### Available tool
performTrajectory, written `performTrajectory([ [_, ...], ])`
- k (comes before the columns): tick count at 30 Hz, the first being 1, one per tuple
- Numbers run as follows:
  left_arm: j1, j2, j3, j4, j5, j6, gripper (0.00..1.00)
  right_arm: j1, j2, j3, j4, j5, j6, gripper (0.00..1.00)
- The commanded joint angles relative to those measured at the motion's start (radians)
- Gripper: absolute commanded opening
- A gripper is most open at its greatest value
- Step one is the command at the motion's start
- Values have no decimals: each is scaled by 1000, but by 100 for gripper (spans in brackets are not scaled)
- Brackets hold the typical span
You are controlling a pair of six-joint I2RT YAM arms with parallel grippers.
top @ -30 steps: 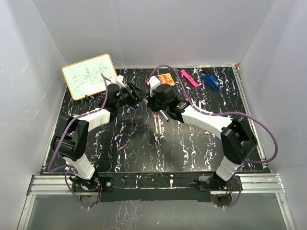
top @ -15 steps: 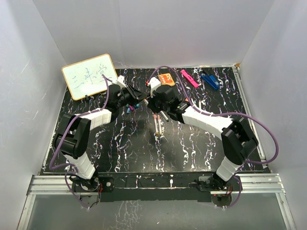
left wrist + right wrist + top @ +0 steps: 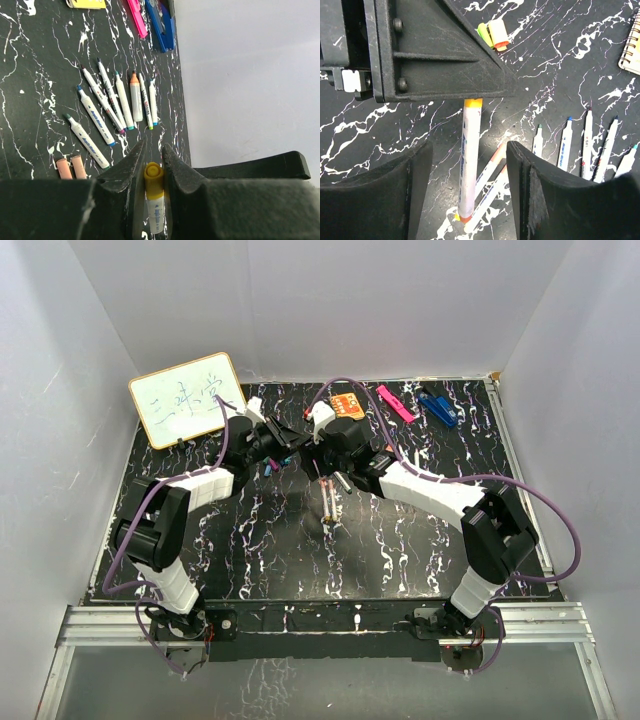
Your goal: Open the pen caps
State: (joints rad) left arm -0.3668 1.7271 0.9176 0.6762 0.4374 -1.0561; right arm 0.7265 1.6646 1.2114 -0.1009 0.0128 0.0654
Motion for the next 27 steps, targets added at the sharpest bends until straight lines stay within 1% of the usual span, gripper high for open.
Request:
performTrajectory([
  [1, -17, -21, 24, 16, 26, 8, 0, 6, -26, 22, 48, 12, 1, 59],
  [4, -33, -29, 29, 12, 22, 13, 0, 6, -11, 31, 44, 13, 2, 58],
  [7, -50, -39, 30, 3, 13, 17, 0, 5, -1, 37, 44, 14, 6, 53],
  [9, -56, -47, 32, -5, 6, 23, 0, 6, 4, 39, 44, 23, 8, 45],
  [11, -60, -53, 31, -8, 2, 26, 0, 6, 6, 37, 44, 31, 10, 35],
  [15, -61, -64, 34, -20, -11, 34, 0, 5, 10, 36, 43, 33, 11, 5],
  [16, -62, -66, 35, -23, -14, 37, 0, 5, 8, 33, 41, 34, 10, 0],
  [22, -61, -73, 58, -76, -78, 49, 0, 6, -7, 7, 30, 40, 17, 0],
  [27, -35, -57, 126, -142, -143, 72, 0, 6, -64, -84, 6, 45, 34, 0],
])
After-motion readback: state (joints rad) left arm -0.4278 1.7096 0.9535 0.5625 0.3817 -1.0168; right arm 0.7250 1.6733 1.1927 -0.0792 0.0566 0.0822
